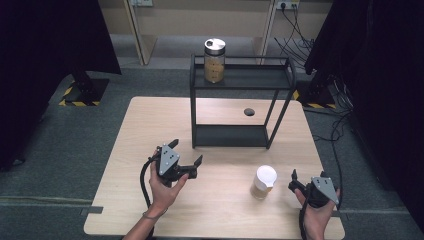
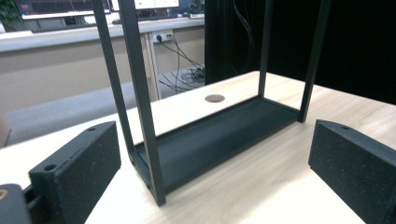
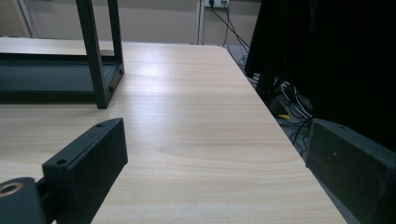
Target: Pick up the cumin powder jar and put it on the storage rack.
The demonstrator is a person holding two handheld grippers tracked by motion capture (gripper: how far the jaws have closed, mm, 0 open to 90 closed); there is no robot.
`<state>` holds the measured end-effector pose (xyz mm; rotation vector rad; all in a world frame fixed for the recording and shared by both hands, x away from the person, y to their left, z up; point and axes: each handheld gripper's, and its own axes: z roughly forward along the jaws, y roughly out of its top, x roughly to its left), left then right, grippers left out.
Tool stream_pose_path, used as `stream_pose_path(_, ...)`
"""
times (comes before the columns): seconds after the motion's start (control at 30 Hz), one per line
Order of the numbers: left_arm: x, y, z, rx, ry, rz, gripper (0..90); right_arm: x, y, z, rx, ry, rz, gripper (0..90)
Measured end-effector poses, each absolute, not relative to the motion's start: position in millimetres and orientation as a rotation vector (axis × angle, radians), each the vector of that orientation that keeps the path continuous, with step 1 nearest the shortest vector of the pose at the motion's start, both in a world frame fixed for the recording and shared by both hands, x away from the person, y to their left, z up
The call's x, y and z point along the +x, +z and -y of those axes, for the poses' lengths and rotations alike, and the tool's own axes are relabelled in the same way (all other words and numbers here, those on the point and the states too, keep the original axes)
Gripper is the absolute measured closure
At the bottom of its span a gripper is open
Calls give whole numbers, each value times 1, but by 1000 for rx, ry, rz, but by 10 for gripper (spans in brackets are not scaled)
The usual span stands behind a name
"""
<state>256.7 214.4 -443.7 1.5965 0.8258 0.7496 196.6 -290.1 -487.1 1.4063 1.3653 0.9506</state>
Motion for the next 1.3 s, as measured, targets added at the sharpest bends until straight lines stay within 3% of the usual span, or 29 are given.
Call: stream_pose_path(1.3, 267, -481, -219, 1689, 577, -911, 21, 197, -487, 290, 1408, 945, -1367, 58)
